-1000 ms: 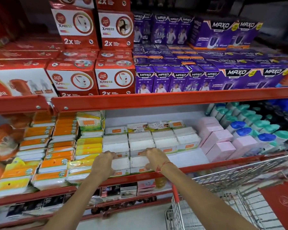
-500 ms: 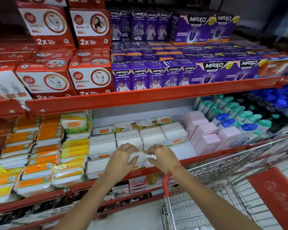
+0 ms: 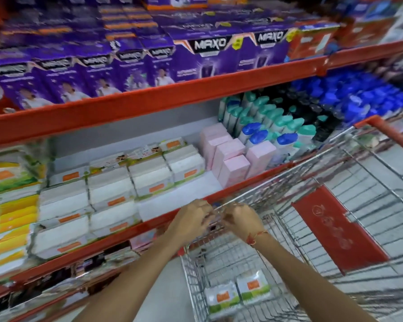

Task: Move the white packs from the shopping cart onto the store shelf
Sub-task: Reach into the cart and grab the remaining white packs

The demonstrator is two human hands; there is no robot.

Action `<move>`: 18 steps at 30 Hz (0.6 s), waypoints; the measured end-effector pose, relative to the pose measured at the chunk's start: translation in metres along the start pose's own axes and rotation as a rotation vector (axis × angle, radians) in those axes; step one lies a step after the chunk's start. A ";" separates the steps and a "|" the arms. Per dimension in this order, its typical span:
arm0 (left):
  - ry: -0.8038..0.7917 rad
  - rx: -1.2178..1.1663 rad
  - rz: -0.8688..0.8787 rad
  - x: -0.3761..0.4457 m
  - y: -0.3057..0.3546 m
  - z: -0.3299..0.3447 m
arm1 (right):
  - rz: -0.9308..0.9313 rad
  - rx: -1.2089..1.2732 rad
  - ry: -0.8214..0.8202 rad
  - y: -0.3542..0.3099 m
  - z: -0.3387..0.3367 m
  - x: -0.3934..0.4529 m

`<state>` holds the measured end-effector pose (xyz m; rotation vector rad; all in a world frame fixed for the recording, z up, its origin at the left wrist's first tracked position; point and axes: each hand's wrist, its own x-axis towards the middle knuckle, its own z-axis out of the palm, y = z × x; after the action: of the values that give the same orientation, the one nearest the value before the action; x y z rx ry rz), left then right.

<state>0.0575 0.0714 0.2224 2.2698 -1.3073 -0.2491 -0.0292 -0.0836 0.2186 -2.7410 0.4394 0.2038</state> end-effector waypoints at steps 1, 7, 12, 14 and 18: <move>-0.027 -0.001 0.001 0.006 0.003 0.010 | 0.028 -0.013 -0.022 0.013 0.005 -0.002; -0.255 -0.001 -0.048 0.032 0.010 0.075 | 0.178 -0.080 -0.249 0.083 0.045 -0.013; -0.521 0.031 -0.221 0.034 0.002 0.135 | 0.131 -0.078 -0.501 0.121 0.084 -0.025; -0.603 0.037 -0.286 0.031 -0.002 0.162 | 0.094 -0.100 -0.569 0.134 0.104 -0.029; -0.749 0.019 -0.409 0.015 -0.008 0.205 | 0.087 -0.126 -0.656 0.149 0.139 -0.039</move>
<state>-0.0096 -0.0067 0.0438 2.5424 -1.1247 -1.3333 -0.1265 -0.1545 0.0497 -2.5666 0.3618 1.1374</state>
